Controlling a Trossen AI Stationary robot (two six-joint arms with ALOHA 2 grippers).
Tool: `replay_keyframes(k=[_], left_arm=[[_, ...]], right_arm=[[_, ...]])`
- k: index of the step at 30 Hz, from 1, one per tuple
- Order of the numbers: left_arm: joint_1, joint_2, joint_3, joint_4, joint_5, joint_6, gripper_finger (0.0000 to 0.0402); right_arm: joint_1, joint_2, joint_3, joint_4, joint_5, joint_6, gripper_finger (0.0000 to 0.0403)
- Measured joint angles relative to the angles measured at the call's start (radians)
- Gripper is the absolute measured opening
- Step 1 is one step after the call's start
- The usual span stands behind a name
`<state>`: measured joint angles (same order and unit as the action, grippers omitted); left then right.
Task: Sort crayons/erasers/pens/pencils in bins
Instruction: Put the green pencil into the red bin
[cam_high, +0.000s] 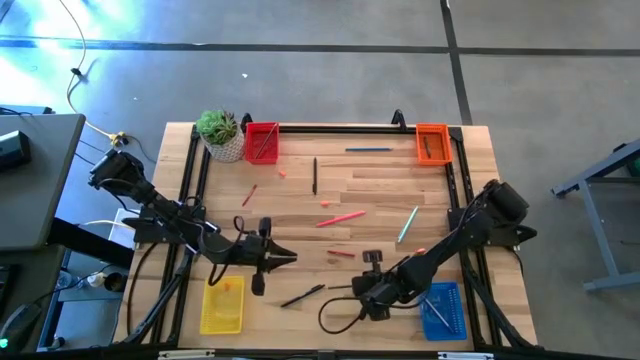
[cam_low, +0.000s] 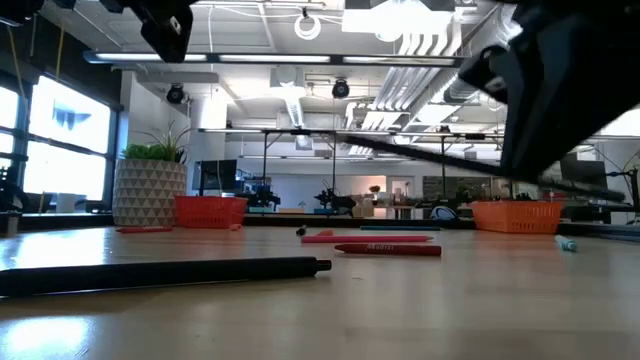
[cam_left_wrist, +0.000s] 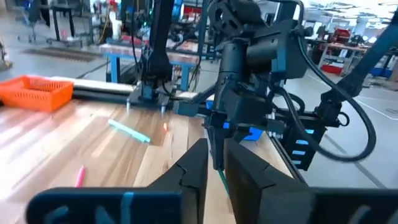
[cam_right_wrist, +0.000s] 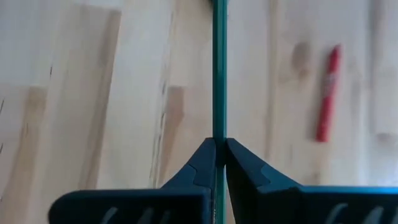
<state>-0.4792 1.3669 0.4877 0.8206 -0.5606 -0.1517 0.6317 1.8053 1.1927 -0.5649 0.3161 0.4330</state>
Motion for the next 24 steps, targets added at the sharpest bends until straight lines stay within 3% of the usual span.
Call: replay_keyframes(k=[9,15,24], left_arm=[[-0.03,-0.048,0.001,0.009,-0.011,0.084,0.01],[-0.054,-0.078,0.0,0.006,-0.037,0.129,0.0122],[-0.059,-0.08,0.0,0.007,-0.073,0.17,0.0129]], right_arm=[[0.052,-0.051,0.001,0.053,0.194,-0.066,0.0009],[0.021,-0.051,0.001,0.162,0.19,-0.155,0.0009],[-0.065,-0.032,0.003,0.35,0.088,-0.33,0.0009]])
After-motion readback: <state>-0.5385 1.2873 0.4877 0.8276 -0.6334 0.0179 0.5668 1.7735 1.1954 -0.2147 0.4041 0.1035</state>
